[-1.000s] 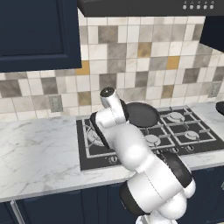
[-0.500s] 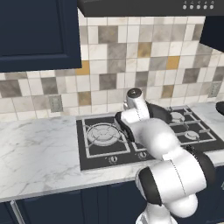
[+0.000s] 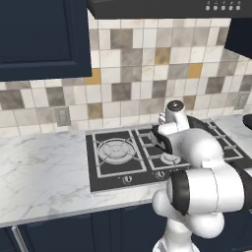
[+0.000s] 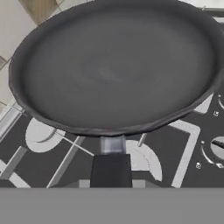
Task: Place both pans onto different burners. Then place the corn and the shrimp on different pans.
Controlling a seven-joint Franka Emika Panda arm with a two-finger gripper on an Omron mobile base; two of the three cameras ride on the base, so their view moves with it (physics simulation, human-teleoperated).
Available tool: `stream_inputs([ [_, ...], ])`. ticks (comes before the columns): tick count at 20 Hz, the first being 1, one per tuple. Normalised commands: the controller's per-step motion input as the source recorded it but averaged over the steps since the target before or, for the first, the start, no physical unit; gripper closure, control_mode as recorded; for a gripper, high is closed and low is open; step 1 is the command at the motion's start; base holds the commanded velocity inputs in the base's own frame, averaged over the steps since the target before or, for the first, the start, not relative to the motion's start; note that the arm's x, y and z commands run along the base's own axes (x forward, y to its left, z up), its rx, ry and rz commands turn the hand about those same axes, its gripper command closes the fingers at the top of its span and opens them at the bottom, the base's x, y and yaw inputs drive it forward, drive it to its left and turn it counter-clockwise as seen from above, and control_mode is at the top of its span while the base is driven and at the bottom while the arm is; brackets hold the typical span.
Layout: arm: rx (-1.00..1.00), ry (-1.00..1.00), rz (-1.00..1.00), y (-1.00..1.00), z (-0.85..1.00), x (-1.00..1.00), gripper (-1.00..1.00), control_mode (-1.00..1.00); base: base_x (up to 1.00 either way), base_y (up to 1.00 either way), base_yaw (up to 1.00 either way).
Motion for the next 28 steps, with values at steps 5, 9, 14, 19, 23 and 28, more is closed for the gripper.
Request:
stream_inputs([
  [5, -0.01, 0.0, 0.0, -0.77, -0.01, 0.25, 1.0, -1.0, 0.0, 0.0, 0.0],
  [9, 0.0, 0.0, 0.0, -0.57, -0.07, 0.34, 1.0, -1.0, 0.0, 0.0, 0.0],
  [14, 0.0, 0.0, 0.0, -0.44, -0.08, 0.32, 1.0, -1.0, 0.0, 0.0, 0.0],
  [19, 0.0, 0.0, 0.0, -0.3, -0.09, 0.07, 1.0, -1.0, 0.0, 0.0, 0.0],
  [23, 0.0, 0.02, 0.03, -0.04, -0.29, 0.0, 1.0, -1.0, 0.0, 0.0, 0.0],
  [28, 0.0, 0.04, 0.07, 0.0, -0.34, 0.0, 1.0, -1.0, 0.0, 0.0, 0.0],
])
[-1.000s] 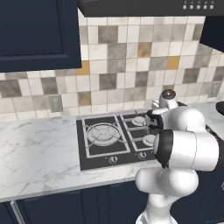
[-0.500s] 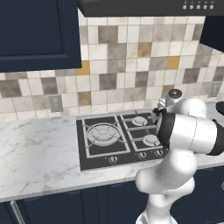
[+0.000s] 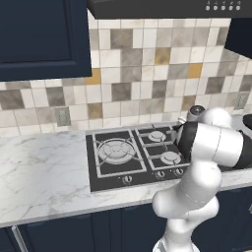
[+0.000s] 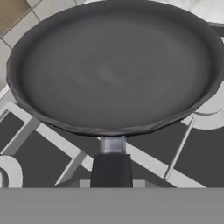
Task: Place both pans onto different burners. Then place the corn and the shrimp on different pans.
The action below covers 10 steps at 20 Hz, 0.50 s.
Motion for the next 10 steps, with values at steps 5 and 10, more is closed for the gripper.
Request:
stream_inputs([
  [5, 0.0, 0.04, 0.06, -0.07, -0.36, 0.16, 1.0, -1.0, 0.0, 0.0, 0.0],
  [10, 0.0, 0.06, 0.04, -0.18, -0.44, 0.48, 1.0, -1.0, 0.0, 0.0, 0.0],
])
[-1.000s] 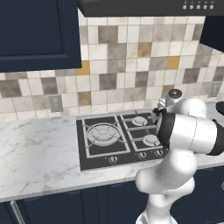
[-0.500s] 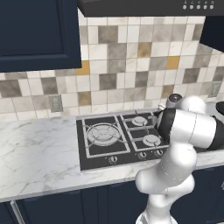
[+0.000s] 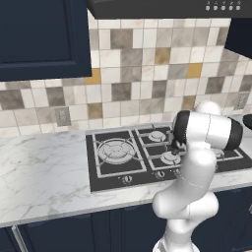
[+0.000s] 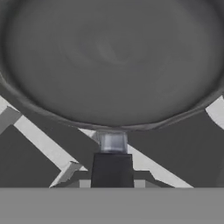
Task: Place both pans onto different burners. Then place the corn and the shrimp on different pans.
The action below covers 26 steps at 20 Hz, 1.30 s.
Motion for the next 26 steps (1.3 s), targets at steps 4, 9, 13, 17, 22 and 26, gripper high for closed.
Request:
stream_inputs([
  [4, 0.0, 0.03, 0.03, -0.21, -0.29, 0.52, 1.0, -1.0, 0.0, 0.0, 0.0],
  [9, 0.0, 0.0, 0.03, -0.28, -0.04, 0.33, 1.0, -1.0, 0.0, 0.0, 0.0],
  [13, 0.0, 0.0, 0.0, -0.36, 0.0, 0.05, 1.0, -1.0, 0.0, 0.0, 0.0],
  [17, 0.0, 0.0, 0.0, -0.24, -0.02, 0.0, 1.0, -1.0, 0.0, 0.0, 0.0],
  [22, 0.0, 0.0, 0.0, 0.0, -0.05, 0.0, -1.0, -1.0, 0.0, 0.0, 0.0],
  [26, 0.01, 0.0, 0.01, 0.0, -0.01, -0.02, -1.0, -1.0, 0.0, 0.0, 0.0],
])
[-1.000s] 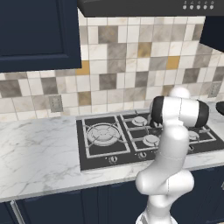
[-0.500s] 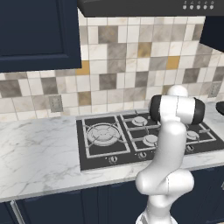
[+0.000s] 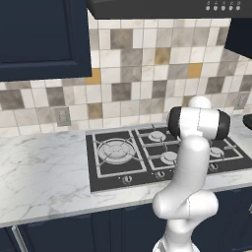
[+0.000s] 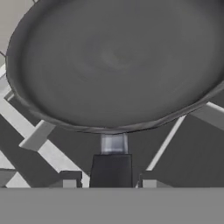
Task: Place both pans onto different burners. Then place the corn and the shrimp on different pans.
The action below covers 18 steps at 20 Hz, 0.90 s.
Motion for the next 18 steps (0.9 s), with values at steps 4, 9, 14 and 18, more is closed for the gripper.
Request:
stream_inputs([
  [4, 0.04, 0.0, 0.05, 0.0, 0.03, -0.01, -1.0, -1.0, 0.0, 0.0, 0.0],
  [9, 0.01, -0.04, 0.05, 0.0, 0.35, -0.15, -1.0, -1.0, 0.0, 0.0, 0.0],
  [14, -0.02, -0.08, 0.07, -0.01, 0.59, -0.33, -1.0, -1.0, 0.0, 0.0, 0.0],
  [18, -0.08, -0.1, 0.18, 0.02, 0.63, -0.43, -1.0, -1.0, 0.0, 0.0, 0.0],
])
